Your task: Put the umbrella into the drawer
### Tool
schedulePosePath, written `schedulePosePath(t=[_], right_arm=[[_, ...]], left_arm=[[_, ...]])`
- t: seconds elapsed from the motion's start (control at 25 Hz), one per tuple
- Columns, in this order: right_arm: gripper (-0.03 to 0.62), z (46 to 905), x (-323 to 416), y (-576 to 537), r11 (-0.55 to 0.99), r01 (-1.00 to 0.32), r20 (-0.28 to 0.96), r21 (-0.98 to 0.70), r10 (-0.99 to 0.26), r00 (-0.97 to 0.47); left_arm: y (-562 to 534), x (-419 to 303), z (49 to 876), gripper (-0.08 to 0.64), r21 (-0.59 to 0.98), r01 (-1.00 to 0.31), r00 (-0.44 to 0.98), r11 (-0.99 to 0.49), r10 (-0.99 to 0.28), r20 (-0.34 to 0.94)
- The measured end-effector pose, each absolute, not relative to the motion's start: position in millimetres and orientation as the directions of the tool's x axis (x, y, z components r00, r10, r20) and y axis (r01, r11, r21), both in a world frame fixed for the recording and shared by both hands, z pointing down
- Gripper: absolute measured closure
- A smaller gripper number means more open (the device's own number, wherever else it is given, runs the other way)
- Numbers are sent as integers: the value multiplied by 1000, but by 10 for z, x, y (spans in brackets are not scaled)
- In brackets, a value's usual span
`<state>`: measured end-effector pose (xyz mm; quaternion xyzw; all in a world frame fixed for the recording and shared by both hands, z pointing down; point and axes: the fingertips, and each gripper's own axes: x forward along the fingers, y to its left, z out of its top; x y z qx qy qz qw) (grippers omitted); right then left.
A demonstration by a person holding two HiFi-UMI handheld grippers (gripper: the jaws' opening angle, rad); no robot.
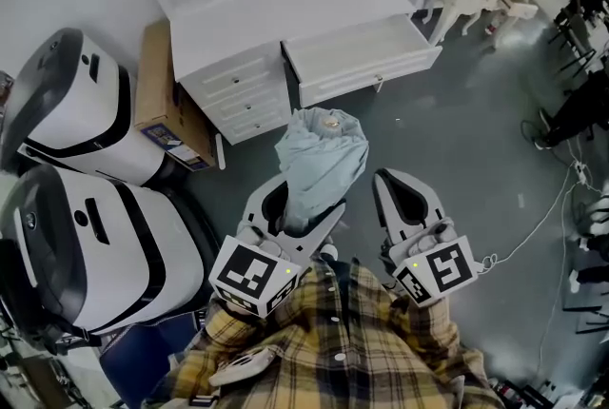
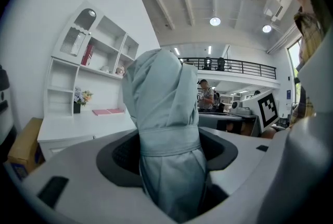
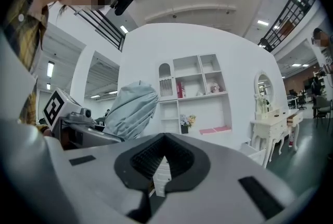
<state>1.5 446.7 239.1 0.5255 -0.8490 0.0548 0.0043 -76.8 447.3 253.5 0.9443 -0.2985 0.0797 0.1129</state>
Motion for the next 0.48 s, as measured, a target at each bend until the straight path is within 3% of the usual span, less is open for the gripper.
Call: schedulePosePath(t=[0.48], right_arm=[[575,2509,139,4261,467,-874,59,-135,-877,-477]], left_arm=[[4259,-653,2608,247,164,-606,790,-779,-565,237]])
